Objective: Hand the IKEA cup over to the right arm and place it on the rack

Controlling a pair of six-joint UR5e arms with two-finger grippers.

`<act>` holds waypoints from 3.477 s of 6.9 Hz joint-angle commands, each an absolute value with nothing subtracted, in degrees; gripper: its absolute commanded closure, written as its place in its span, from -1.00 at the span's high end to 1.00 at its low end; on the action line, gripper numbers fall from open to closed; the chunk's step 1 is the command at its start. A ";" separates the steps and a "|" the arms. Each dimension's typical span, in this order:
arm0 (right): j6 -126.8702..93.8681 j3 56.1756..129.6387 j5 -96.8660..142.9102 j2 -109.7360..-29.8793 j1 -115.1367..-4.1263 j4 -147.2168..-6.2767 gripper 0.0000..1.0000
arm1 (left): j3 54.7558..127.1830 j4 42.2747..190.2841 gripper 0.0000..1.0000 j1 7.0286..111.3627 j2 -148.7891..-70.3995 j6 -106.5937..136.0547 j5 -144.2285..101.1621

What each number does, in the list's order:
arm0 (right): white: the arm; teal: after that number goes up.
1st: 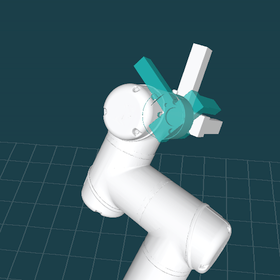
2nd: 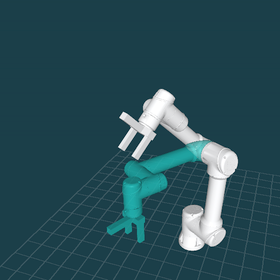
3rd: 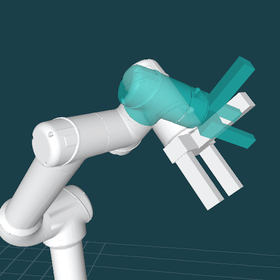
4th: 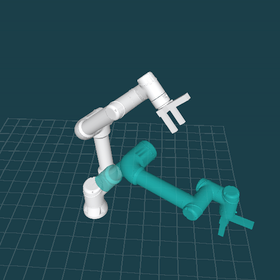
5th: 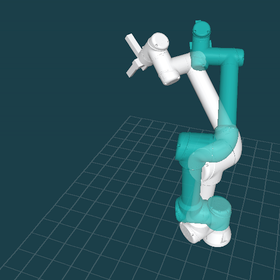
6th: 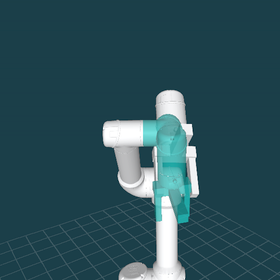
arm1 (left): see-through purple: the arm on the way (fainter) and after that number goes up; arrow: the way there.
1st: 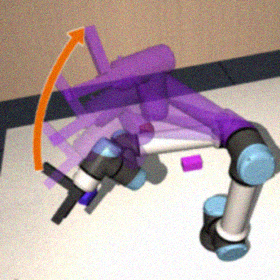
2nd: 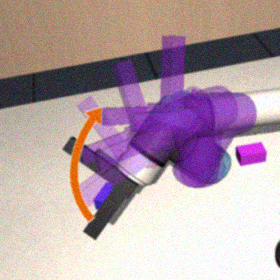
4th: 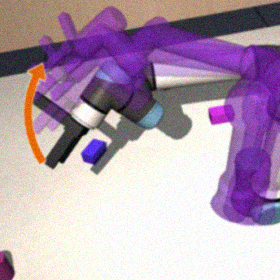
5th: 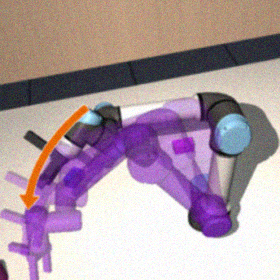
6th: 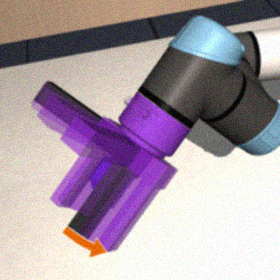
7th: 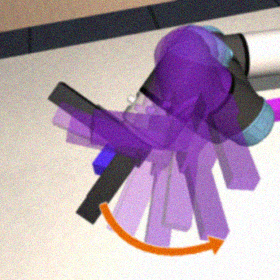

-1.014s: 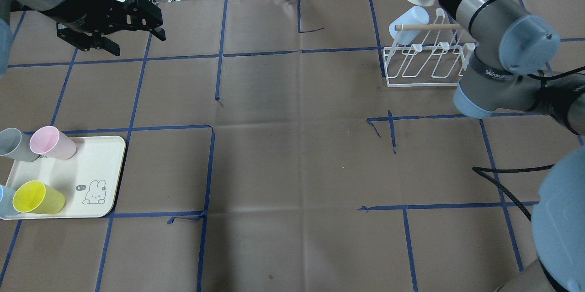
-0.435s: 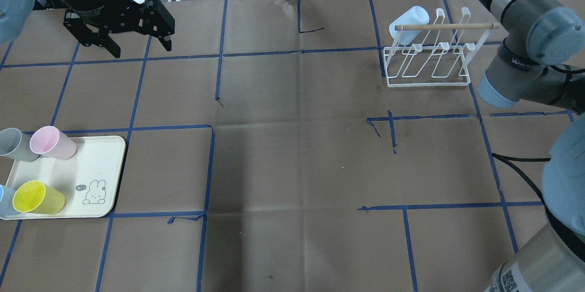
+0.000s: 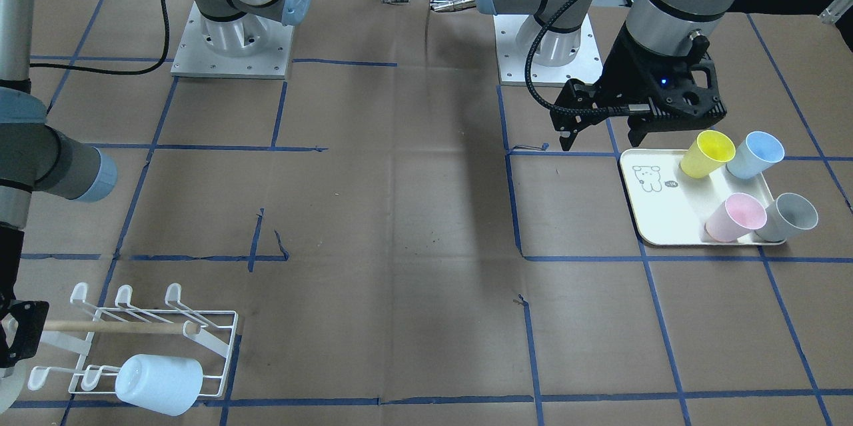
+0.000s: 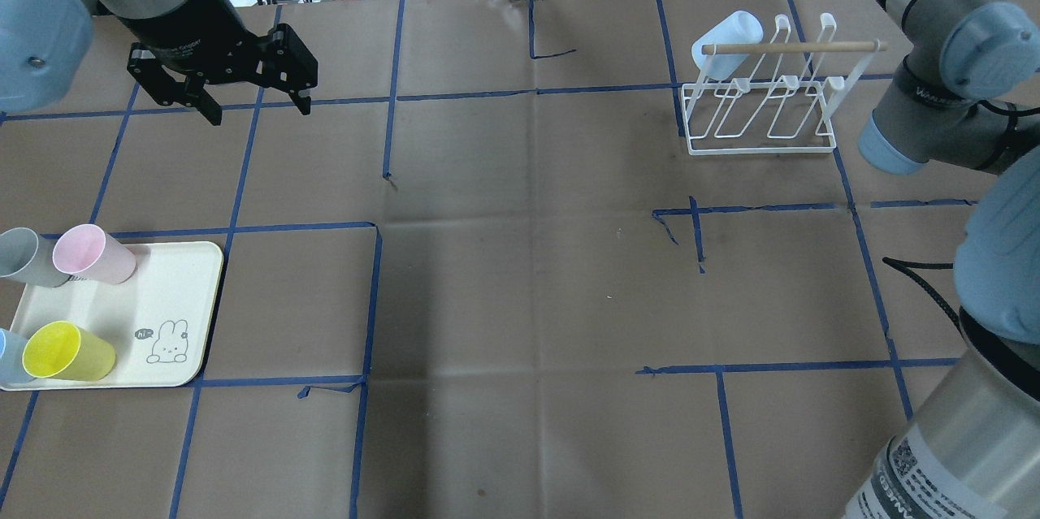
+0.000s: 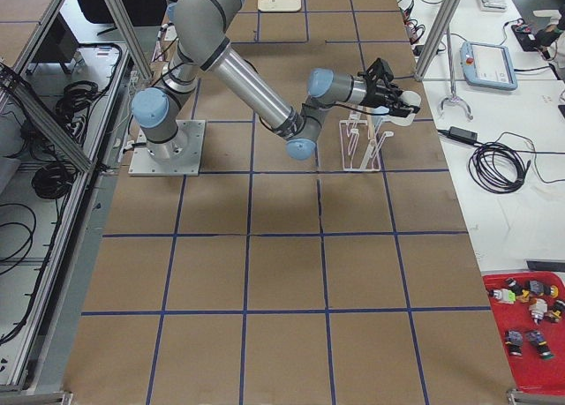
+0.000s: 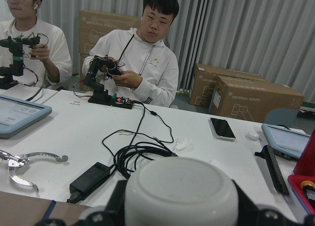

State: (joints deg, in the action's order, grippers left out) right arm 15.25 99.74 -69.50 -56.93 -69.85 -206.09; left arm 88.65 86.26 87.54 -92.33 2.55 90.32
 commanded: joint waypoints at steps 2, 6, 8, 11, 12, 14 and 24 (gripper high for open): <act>15.12 99.67 -69.35 -54.85 -69.70 -206.37 -0.51 | 87.54 86.04 0.99 87.54 -92.64 2.64 90.09; 14.94 102.03 -69.35 -53.97 -69.79 -206.89 -0.56 | 87.63 86.04 0.99 87.63 -92.64 2.64 90.09; 14.94 102.66 -69.35 -53.79 -69.79 -206.89 -0.56 | 87.80 86.04 0.99 87.63 -92.64 2.64 90.17; 14.85 103.70 -69.87 -53.52 -69.79 -206.37 -0.47 | 88.41 85.09 0.99 87.63 -93.34 2.64 90.26; 14.85 103.80 -69.96 -53.79 -69.79 -206.02 -0.29 | 88.42 85.08 0.99 87.63 -93.34 2.64 90.26; 14.68 103.71 -70.05 -54.23 -69.79 -206.02 0.98 | 88.50 84.99 0.99 87.63 -93.34 2.64 90.18; 14.41 103.19 -79.42 -77.14 -75.30 -164.50 0.99 | 88.59 84.99 1.00 87.63 -93.34 2.64 90.18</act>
State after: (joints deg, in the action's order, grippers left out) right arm 14.45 103.54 -75.67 -73.88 -72.81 -172.18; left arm 88.55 84.99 87.63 -93.33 2.64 90.18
